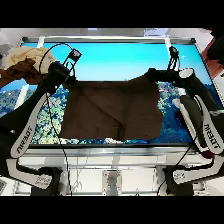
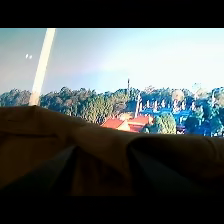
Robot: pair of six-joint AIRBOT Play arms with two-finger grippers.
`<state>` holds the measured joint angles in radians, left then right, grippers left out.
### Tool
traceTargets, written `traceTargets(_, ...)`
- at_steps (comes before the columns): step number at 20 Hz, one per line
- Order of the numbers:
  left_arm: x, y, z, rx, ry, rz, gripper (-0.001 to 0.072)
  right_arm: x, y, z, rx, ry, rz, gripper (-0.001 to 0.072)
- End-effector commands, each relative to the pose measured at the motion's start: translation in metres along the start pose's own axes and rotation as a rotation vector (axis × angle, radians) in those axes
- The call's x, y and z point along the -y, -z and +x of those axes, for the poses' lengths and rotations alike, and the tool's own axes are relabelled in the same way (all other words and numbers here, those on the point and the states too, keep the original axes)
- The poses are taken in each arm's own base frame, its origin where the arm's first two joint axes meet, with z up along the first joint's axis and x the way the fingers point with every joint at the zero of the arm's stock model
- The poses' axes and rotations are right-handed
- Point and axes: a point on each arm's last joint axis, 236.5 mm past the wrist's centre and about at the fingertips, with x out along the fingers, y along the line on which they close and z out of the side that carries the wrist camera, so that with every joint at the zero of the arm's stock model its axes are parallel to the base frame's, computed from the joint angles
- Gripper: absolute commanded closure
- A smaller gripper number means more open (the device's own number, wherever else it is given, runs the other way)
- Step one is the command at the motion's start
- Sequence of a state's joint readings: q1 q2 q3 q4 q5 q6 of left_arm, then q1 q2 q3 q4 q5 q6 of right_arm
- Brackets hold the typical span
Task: Fold the shirts.
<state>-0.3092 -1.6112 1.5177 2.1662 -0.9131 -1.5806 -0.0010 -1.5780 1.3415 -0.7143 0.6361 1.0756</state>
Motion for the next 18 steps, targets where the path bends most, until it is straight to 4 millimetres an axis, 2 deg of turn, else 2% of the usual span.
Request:
traceTargets(1, -0.024, -0.021, -0.009, 0.056, -0.053, -0.058, 0.0004, 0.011, -0.008, 0.006, 0.032, 0.030, 0.002, 0.0259)
traceTargets(2, -0.042, -0.024, -0.025, 0.059, -0.087, -0.073, 0.0004, 0.013, -0.006, -0.004, -0.005, 0.012, 0.004, 0.0260)
traceTargets(4, -0.071, -0.018, -0.058, 0.064, -0.113, -0.137, 0.0005, 0.030, 0.010, -0.034, -0.124, 0.017, 0.017, 0.0268)
traceTargets(6, -0.097, 0.010, -0.091, 0.021, -0.095, -0.255, 0.0005, 0.069, 0.043, -0.082, -0.307, 0.107, 0.019, 0.0269)
traceTargets(8, -0.098, 0.053, -0.112, -0.035, -0.017, -0.374, 0.0005, 0.099, 0.071, -0.132, -0.438, 0.183, 0.029, 0.0270)
traceTargets(9, -0.090, 0.081, -0.119, -0.069, 0.028, -0.423, 0.0005, 0.108, 0.082, -0.152, -0.457, 0.203, 0.053, 0.0270)
traceTargets(11, -0.051, 0.146, -0.130, -0.143, 0.128, -0.512, 0.0005, 0.120, 0.116, -0.181, -0.487, 0.222, 0.120, 0.0269)
traceTargets(13, -0.007, 0.210, -0.142, -0.226, 0.169, -0.603, 0.0005, 0.122, 0.172, -0.199, -0.566, 0.205, 0.244, 0.0269)
traceTargets(15, 0.026, 0.253, -0.152, -0.304, 0.194, -0.723, 0.0005, 0.109, 0.227, -0.202, -0.644, 0.143, 0.385, 0.0269)
traceTargets(16, 0.039, 0.268, -0.158, -0.351, 0.212, -0.776, 0.0005, 0.100, 0.251, -0.199, -0.680, 0.110, 0.444, 0.0268)
traceTargets(18, 0.067, 0.286, -0.170, -0.455, 0.281, -0.809, 0.0005, 0.087, 0.282, -0.191, -0.705, 0.060, 0.508, 0.0268)
